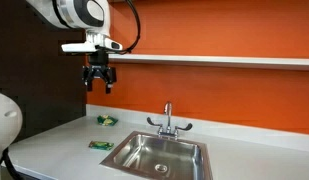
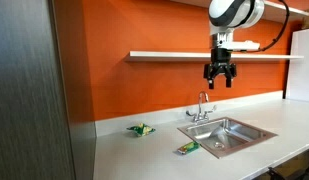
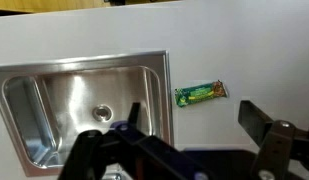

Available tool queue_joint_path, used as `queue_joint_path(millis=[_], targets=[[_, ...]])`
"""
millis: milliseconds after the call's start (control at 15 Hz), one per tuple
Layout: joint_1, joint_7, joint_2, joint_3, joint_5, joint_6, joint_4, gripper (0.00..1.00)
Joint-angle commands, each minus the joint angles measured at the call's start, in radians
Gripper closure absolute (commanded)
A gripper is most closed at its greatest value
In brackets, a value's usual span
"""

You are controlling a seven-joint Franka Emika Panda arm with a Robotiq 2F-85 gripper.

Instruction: Pick up one object from the counter and put it on the shelf

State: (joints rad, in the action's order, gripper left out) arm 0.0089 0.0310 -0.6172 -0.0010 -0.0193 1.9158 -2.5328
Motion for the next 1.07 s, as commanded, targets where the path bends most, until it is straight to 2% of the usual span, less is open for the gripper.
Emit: queue_joint_path(millis=[0, 733, 1000], targets=[[-0.005, -0.002, 0.001, 0.004, 0.003, -0.002, 0.002, 0.0], [-0.005, -0.002, 0.001, 0.004, 0.003, -0.002, 0.002, 0.0], [0.007, -0.023, 0.038, 0.002, 0.005, 0.011, 0.005, 0.0]])
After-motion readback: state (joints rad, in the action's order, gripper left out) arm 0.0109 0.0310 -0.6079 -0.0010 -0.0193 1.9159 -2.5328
